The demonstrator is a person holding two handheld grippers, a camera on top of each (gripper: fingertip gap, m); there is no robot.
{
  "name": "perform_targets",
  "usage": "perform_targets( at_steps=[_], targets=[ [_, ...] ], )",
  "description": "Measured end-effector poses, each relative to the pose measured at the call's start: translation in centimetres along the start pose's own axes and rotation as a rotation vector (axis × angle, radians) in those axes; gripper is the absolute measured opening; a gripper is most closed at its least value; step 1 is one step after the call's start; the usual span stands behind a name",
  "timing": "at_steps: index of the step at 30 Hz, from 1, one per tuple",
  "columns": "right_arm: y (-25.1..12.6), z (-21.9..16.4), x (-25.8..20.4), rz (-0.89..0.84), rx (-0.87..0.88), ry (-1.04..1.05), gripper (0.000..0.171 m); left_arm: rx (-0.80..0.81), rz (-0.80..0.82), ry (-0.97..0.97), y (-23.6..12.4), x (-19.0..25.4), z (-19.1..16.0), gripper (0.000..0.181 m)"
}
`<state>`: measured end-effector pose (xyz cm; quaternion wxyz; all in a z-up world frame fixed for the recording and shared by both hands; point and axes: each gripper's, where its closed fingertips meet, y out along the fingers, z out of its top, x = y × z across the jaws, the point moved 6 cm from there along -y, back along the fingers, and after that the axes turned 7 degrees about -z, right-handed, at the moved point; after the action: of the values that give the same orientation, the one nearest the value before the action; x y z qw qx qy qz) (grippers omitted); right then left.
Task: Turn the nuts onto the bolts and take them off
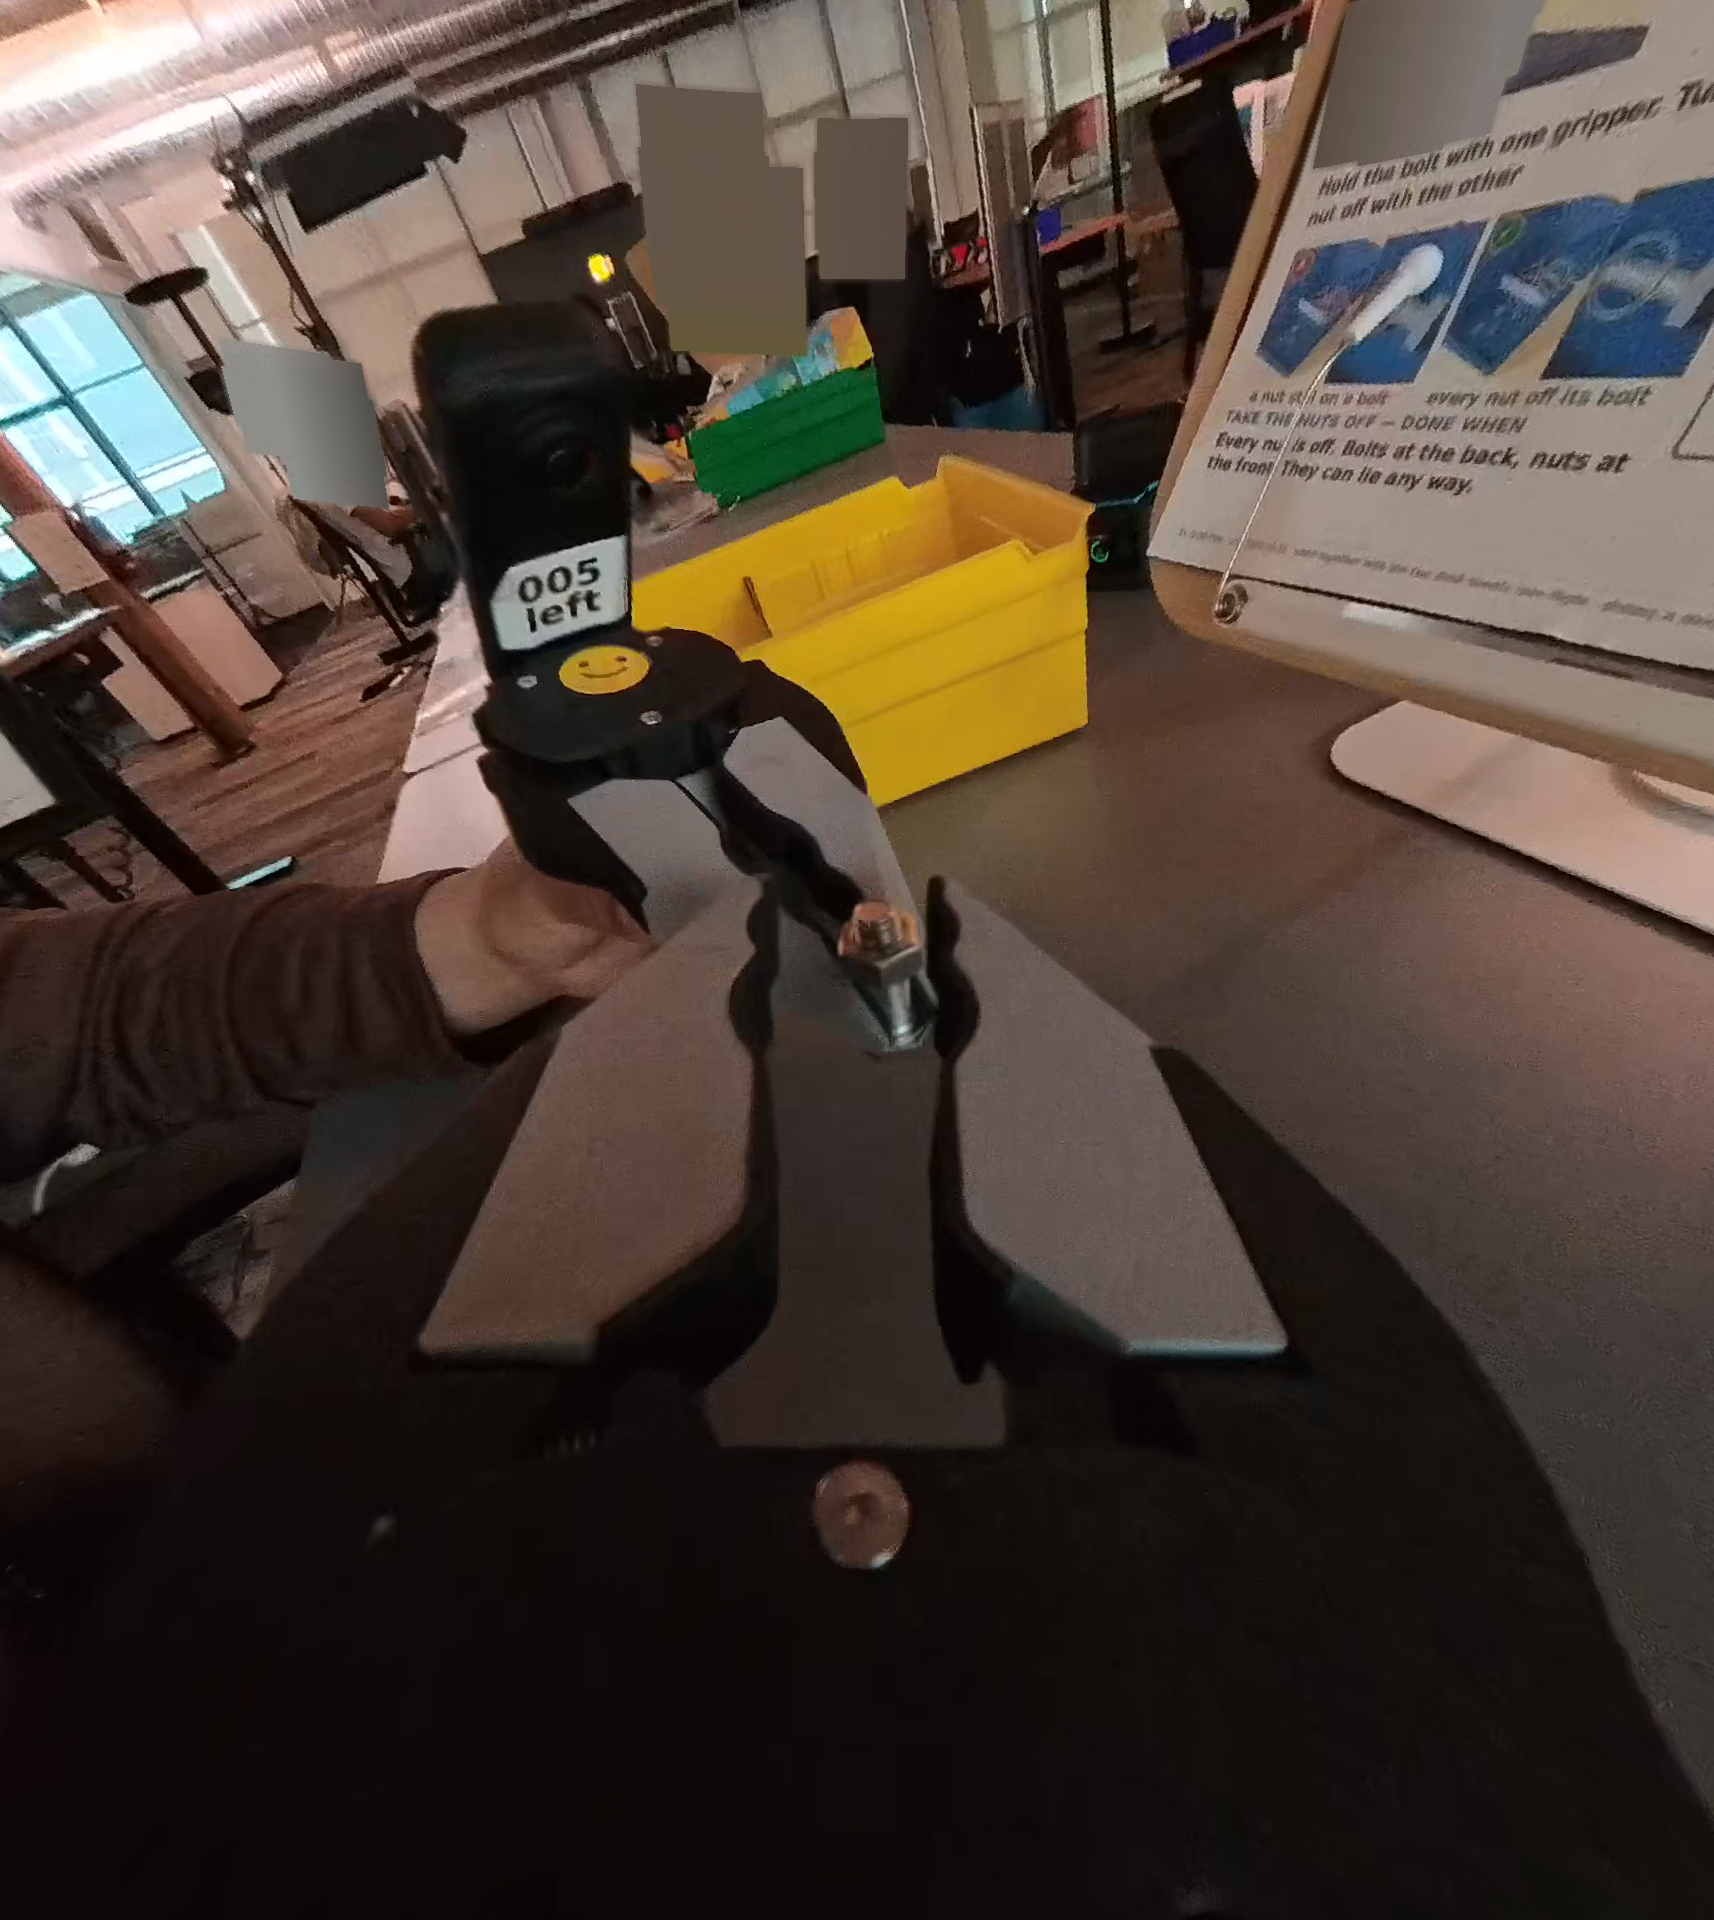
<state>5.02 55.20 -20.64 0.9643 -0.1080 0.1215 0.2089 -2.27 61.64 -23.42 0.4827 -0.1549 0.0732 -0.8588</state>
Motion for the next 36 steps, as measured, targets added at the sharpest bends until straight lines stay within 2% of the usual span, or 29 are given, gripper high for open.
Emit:
perform_targets(
  at_steps=[1,2,4,6,9,13,17,21,30,31,33,36],
  targets=[
    [0.3,-0.4,0.1,-0.017,-0.023,-0.006,0.008,-0.006,-0.005,0.002,0.2,0.1,-0.1,0.008],
    [0.6,-0.7,0.4,-0.048,-0.043,-0.01,0.0,-0.011,-0.005,0.001,0.3,0.1,-0.3,0.008],
    [0.8,-0.9,0.7,-0.055,-0.047,0.009,0.003,-0.012,0.007,0.001,0.5,0.0,-0.4,0.008],
    [0.8,-0.9,0.9,-0.065,-0.045,0.034,0.027,0.001,0.001,-0.007,0.4,0.0,-0.3,0.008],
    [0.6,-0.8,0.6,-0.03,-0.035,0.025,0.008,0.008,0.004,-0.012,0.4,0.0,-0.2,0.008],
    [0.9,-1.1,0.4,-0.051,-0.065,-0.018,0.006,-0.008,0.007,-0.009,0.5,-0.1,-0.4,0.008],
    [0.6,-0.5,0.2,-0.121,-0.051,-0.085,0.005,0.045,-0.019,-0.052,0.4,-0.3,-0.1,0.008],
    [0.4,-0.4,0.3,-0.121,-0.032,-0.057,0.005,0.071,-0.05,-0.115,0.3,-0.5,0.0,0.008],
    [0.6,-0.3,0.2,-0.11,-0.002,-0.043,0.005,0.065,-0.053,-0.112,-0.2,-0.3,0.2,0.008],
    [0.5,-0.2,0.2,-0.094,0.015,-0.015,0.008,0.081,-0.056,-0.118,-0.4,-0.3,0.5,0.008],
    [0.3,-0.2,0.5,-0.068,0.019,0.026,0.03,0.097,-0.069,-0.118,-0.6,0.0,0.8,0.007],
    [0.7,-0.4,0.0,0.021,0.007,0.06,0.046,0.087,-0.043,-0.085,-0.7,0.1,1.0,0.008]
  ],
)
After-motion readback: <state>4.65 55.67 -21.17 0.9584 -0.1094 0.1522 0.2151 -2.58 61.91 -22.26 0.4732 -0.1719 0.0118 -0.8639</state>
